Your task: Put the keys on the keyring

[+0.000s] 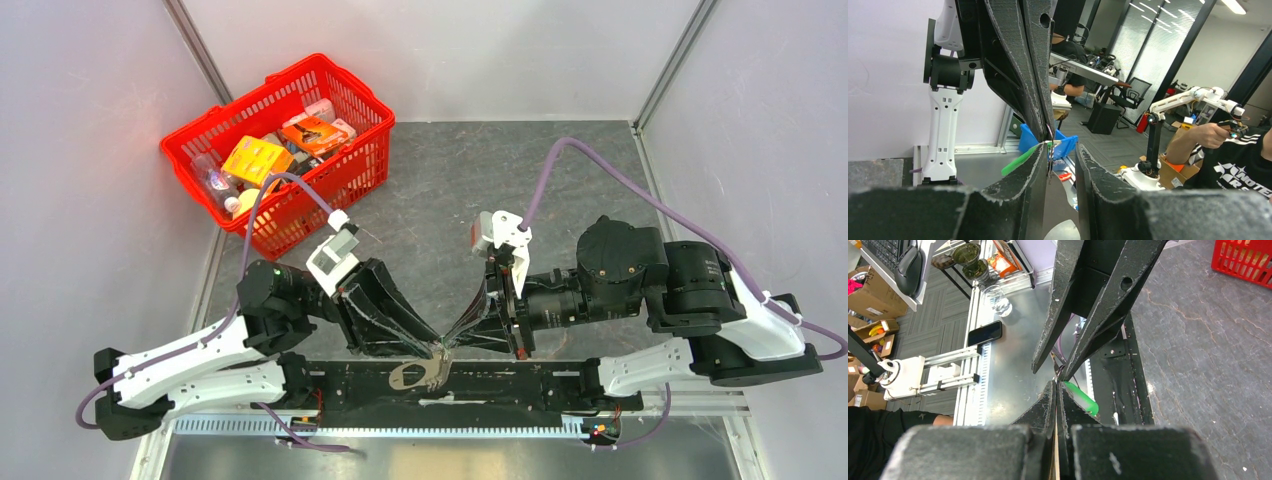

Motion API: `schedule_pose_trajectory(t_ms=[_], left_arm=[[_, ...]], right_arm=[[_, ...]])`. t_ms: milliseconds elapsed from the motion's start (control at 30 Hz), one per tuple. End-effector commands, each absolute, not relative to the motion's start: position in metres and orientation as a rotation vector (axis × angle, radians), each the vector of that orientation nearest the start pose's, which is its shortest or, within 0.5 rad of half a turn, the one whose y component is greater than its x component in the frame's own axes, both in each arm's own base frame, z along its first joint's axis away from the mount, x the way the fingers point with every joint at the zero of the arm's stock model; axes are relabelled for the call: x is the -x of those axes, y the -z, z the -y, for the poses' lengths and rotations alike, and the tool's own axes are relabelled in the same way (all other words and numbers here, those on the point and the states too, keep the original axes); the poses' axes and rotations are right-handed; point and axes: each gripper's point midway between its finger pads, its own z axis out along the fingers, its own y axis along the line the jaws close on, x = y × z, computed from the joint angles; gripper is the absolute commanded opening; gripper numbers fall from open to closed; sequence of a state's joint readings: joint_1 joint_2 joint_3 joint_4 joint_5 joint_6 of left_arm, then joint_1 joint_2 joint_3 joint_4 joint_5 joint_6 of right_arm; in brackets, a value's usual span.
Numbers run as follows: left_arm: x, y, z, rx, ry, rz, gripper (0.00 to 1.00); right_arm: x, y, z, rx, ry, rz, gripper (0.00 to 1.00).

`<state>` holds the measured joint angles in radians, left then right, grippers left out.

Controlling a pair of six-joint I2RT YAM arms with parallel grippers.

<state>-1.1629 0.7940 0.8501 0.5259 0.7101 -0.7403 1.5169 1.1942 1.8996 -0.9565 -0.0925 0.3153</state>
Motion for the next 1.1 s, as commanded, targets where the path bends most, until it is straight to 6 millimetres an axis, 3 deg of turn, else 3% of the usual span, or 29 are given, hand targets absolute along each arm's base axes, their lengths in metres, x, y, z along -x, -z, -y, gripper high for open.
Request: schedule_pose_trajectory(t_ms=[0,267,533,1067], left_arm=[[0.034,-0.470,0.273,-1.032,2.022,-0.883,0.31],[0.034,-0.467,0.274,-1.034,2.026,-0.894,0.24],[0.034,-0.467,0.273,-1.035,2.024,-0.891,0.03],[0.026,-0.481,0.263,-0.920,1.994,-0.853,0.02]], right_arm=[[0.013,-0.491,-0.299,1.163,-1.373,-1.575,0.00],[0.012,-0.492,-0.301,1.158,-1.367,-1.573,0.00],[0.011,-0.494,-0.302,1.153,-1.369,-1.565,0.00],[0.015,-0.482,-0.295,1.189,-1.370,-1.560,0.00]])
